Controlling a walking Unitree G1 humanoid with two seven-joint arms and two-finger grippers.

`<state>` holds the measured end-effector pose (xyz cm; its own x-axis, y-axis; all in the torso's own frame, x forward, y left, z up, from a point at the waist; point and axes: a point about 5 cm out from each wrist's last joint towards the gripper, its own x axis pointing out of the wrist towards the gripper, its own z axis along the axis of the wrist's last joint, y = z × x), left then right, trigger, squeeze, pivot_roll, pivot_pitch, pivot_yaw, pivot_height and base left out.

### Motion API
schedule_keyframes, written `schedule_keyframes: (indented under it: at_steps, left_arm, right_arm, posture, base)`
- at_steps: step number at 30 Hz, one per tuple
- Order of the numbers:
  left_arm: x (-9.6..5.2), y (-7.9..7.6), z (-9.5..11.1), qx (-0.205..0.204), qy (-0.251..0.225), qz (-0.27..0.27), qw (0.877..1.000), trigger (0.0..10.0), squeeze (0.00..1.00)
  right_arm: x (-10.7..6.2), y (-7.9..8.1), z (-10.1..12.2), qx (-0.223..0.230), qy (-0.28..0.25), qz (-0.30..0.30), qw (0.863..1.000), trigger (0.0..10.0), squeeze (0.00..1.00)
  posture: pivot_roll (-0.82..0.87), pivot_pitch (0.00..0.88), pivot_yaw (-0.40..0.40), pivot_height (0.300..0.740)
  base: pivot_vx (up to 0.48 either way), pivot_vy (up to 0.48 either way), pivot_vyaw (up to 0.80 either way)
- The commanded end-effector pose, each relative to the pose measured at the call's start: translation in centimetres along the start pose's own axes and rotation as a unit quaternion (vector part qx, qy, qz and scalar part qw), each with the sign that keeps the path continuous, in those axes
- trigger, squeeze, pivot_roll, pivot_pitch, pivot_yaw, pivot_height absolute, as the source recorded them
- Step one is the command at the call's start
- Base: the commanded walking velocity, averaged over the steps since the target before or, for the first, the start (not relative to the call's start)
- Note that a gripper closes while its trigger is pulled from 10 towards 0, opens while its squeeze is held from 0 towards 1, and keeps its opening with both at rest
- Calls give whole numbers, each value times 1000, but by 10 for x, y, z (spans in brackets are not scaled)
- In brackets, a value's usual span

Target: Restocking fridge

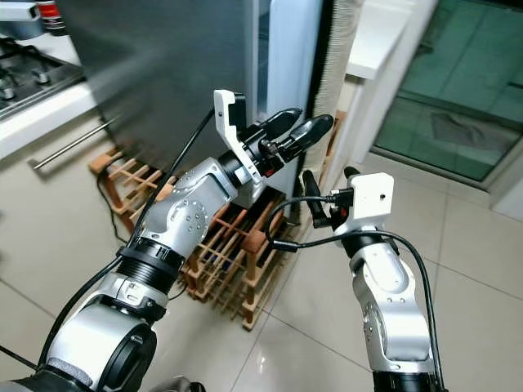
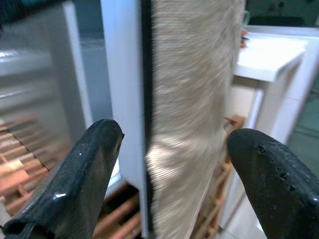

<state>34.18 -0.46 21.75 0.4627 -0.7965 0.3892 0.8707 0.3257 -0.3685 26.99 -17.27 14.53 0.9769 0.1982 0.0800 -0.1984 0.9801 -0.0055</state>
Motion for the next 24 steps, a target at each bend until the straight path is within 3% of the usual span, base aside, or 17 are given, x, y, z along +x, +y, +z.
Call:
schedule_keyframes:
  at_steps: [1, 3, 8, 9, 12, 13, 15, 18, 19, 21, 23, 24]
  left_arm:
    - [56, -78, -17, -98, -56, -112, 987, 10000, 0]
    - [54, -76, -15, -93, -56, -110, 988, 10000, 0]
    - [30, -60, 2, -50, -61, -82, 994, 10000, 0]
    - [15, -51, 9, -20, -59, -60, 996, 10000, 0]
    - [-4, -36, 16, 36, -50, -12, 998, 10000, 0]
    - [-17, -26, 20, 65, -46, 26, 996, 10000, 0]
    - [-27, -18, 22, 104, -38, 62, 992, 10000, 0]
    - [-48, -2, 20, 184, -18, 152, 971, 10000, 0]
    - [-66, 10, 16, 224, -5, 219, 950, 10000, 0]
    - [-71, 12, 15, 230, -1, 232, 945, 10000, 0]
    - [-86, 21, 9, 255, 21, 299, 919, 10000, 0]
    - [-86, 21, 9, 255, 21, 299, 919, 10000, 0]
  right_arm:
    - [0, -2, -4, 8, 9, -2, 1000, 10000, 0]
    - [0, -2, -4, 8, 10, 0, 1000, 10000, 0]
    - [-1, 2, -6, 14, 17, 10, 1000, 10000, 0]
    - [-4, 6, -11, 15, 31, 25, 999, 10000, 0]
    - [-7, 10, -17, 24, 50, 45, 997, 10000, 0]
    - [-9, 12, -19, 29, 56, 53, 997, 10000, 0]
    - [-9, 12, -19, 29, 55, 53, 997, 10000, 0]
    - [-7, 13, -19, 28, 51, 54, 997, 10000, 0]
    - [-2, 12, -18, 22, 46, 50, 997, 10000, 0]
    - [-1, 12, -18, 21, 45, 49, 998, 10000, 0]
    - [3, 10, -15, 16, 37, 45, 998, 10000, 0]
    - [3, 10, -15, 16, 37, 45, 998, 10000, 0]
  posture:
    - [-223, 0, 14, 740]
    - [-223, 0, 14, 740]
    - [-201, 0, 8, 740]
    - [-196, 0, 8, 740]
    - [-196, 0, 8, 740]
    - [-184, 0, 6, 740]
    - [-184, 0, 6, 740]
    - [-164, 0, 3, 740]
    - [-144, 0, -1, 740]
    - [-144, 0, -1, 740]
    - [-144, 0, -1, 740]
    - [-144, 0, -1, 740]
  base:
    - [0, 0, 0]
    - [0, 0, 0]
    - [0, 0, 0]
    - [0, 0, 0]
    - [0, 0, 0]
    - [0, 0, 0]
    - [0, 0, 0]
    - [0, 0, 0]
    - [0, 0, 0]
    - [0, 0, 0]
    - [0, 0, 0]
    - [0, 0, 0]
